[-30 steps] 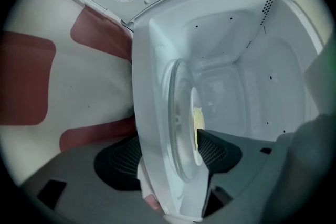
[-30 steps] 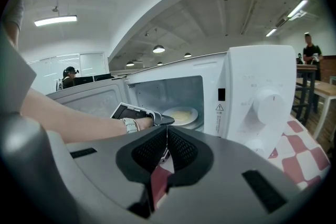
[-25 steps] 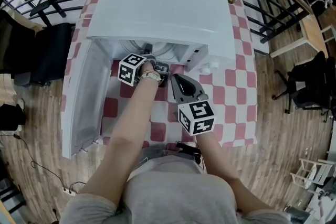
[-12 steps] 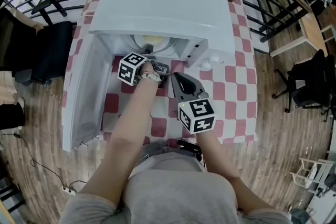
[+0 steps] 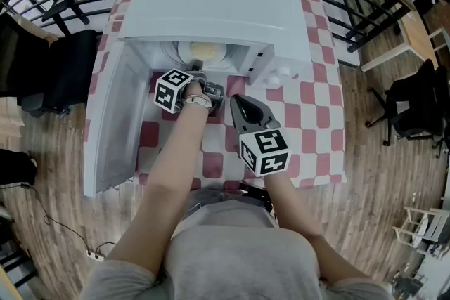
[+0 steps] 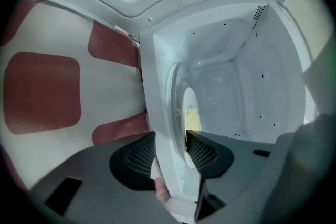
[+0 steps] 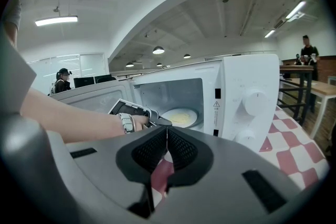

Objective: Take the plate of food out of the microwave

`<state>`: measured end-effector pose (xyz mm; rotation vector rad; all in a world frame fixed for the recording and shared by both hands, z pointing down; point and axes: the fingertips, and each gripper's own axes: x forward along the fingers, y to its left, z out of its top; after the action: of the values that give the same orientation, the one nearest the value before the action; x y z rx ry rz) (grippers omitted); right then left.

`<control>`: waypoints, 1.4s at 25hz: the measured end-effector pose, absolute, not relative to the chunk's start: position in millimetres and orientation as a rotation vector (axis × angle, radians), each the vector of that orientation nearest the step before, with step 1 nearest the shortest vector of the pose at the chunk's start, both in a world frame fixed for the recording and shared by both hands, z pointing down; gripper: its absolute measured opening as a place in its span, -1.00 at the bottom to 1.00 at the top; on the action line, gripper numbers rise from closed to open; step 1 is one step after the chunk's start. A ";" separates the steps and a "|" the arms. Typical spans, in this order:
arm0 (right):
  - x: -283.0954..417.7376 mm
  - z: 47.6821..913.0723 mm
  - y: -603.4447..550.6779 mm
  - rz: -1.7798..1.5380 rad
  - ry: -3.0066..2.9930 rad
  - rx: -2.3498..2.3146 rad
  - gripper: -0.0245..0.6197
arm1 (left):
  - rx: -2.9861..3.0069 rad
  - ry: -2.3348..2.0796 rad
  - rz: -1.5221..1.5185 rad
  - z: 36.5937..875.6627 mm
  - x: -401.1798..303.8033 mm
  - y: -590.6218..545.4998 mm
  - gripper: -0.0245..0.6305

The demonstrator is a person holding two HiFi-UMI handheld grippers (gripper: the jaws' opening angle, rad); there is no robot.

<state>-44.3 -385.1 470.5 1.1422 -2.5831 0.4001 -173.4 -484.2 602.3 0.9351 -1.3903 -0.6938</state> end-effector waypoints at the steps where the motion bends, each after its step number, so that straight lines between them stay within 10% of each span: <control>1: -44.3 470.3 -384.9 0.400 -2.584 1.142 -0.84 | 0.938 -1.392 -0.693 600.6 -173.3 -483.5 -0.39; 35: -40.6 462.4 -381.1 0.380 -2.592 1.170 -0.84 | 1.047 -1.293 -0.828 568.3 -179.4 -476.1 -0.88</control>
<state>-40.6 -381.1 462.4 1.1704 -2.5922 0.3799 -179.4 -476.1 568.3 1.0467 -1.2929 -0.8278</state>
